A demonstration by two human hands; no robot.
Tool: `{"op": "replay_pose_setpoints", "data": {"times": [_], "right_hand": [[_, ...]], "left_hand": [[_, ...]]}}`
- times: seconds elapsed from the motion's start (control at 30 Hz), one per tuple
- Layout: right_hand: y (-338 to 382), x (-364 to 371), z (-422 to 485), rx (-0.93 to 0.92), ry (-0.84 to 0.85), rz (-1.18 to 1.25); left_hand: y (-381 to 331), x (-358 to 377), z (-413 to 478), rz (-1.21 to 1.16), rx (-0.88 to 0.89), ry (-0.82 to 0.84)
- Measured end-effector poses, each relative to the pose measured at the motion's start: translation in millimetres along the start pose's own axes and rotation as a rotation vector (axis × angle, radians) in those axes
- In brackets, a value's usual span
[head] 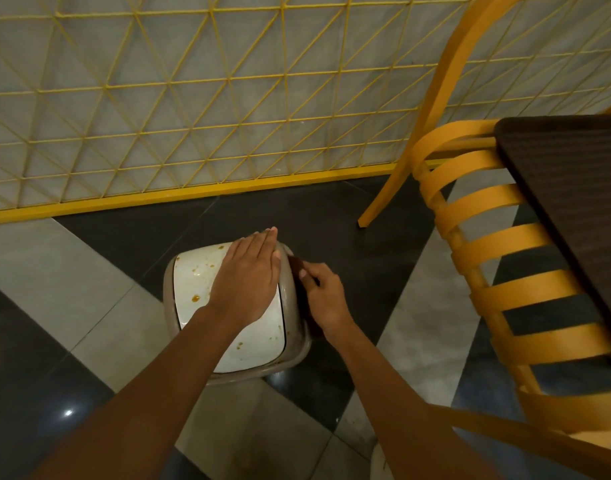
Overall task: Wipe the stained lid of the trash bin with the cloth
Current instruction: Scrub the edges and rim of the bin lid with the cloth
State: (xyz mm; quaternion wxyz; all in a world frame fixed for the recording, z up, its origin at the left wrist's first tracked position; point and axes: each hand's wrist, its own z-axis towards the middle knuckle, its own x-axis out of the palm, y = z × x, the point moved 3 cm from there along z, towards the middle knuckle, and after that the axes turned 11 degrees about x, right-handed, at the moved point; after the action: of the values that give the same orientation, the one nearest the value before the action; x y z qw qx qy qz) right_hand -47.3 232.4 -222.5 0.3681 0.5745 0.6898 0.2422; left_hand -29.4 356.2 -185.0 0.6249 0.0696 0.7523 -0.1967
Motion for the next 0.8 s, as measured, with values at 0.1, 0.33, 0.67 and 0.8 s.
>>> {"op": "replay_pose_setpoints", "data": {"times": [0.1, 0.33, 0.67, 0.8], "right_hand": [[-31.7, -3.1, -27.0, -0.010, -0.022, 0.054], [-14.4, -1.8, -6.1, 0.092, 0.014, 0.095], [-55.9, 2.2, -51.1, -0.020, -0.088, 0.131], [-31.1, -2.1, -27.0, 0.012, -0.043, 0.090]], "left_hand": [[-0.2, 0.3, -0.1, -0.019, 0.000, -0.018], [0.1, 0.8, 0.7, -0.031, -0.009, -0.009], [1.1, 2.2, 1.2, -0.030, -0.014, 0.010], [0.3, 1.1, 1.8, -0.051, -0.018, 0.016]]}}
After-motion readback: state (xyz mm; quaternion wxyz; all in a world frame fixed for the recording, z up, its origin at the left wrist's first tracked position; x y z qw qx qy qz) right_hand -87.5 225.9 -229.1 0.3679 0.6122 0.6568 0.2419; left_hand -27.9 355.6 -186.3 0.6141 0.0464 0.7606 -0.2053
